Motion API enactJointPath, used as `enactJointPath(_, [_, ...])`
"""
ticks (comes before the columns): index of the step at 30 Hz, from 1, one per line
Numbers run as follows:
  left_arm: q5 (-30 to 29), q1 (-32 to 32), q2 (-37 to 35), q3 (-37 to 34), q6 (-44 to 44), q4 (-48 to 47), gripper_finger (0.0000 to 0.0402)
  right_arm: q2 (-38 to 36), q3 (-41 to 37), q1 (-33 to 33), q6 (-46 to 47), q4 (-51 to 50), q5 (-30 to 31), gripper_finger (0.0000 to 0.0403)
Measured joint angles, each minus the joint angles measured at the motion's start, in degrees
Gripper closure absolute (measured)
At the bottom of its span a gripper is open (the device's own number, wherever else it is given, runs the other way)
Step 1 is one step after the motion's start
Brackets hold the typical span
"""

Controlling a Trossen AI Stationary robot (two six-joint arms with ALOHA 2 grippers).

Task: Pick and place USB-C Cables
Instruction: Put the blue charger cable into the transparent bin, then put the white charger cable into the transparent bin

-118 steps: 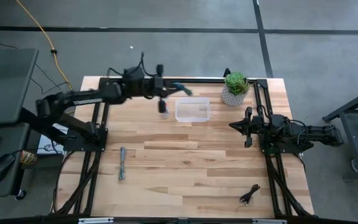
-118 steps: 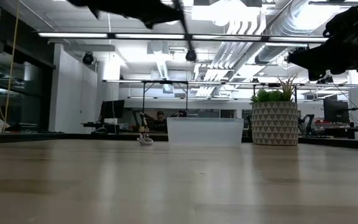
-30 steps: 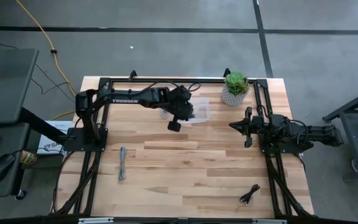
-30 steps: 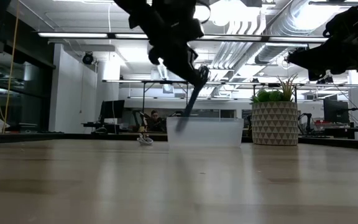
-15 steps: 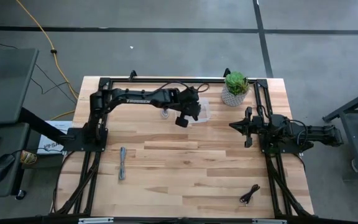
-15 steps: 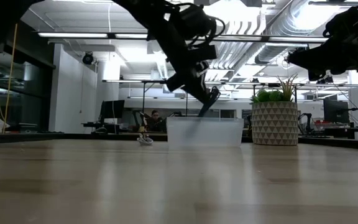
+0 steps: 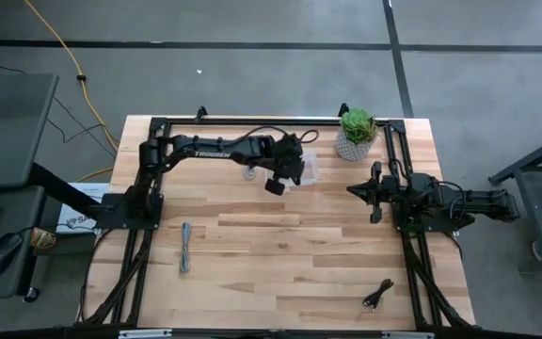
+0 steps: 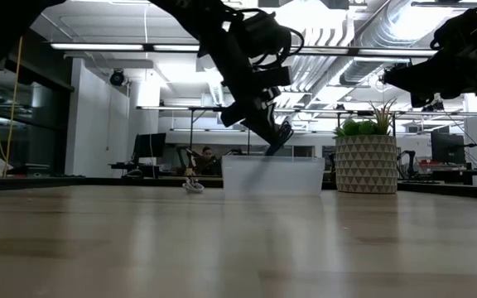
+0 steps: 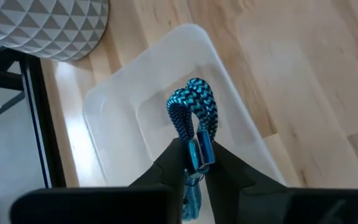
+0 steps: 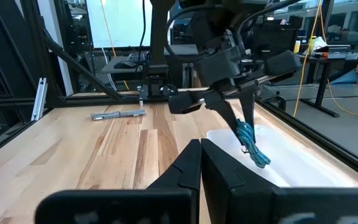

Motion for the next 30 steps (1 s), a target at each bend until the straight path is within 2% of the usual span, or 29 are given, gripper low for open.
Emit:
enactJointPath(15, [0.1, 0.0, 1.5, -0.2, -0.7, 1.5, 0.0263, 0.0, 0.0, 0.0, 0.0, 0.0, 0.0, 0.0402])
enactJointPath(22, [-0.1, -0.5, -2.9, 5.4, -3.1, 0.0, 0.0216, 0.0, 0.0, 0.0, 0.0, 0.0, 0.0, 0.0402])
enactJointPath(25, [3.7, 0.5, -6.5, 5.5, -8.0, 0.3, 0.0209, -0.1, 0.0, 0.0, 0.0, 0.0, 0.0, 0.0402])
enactJointPath(30, [17.8, 4.1, -13.0, 2.2, -19.3, 6.8, 0.0213, 0.3, 0.0, 0.0, 0.0, 0.0, 0.0, 0.0402])
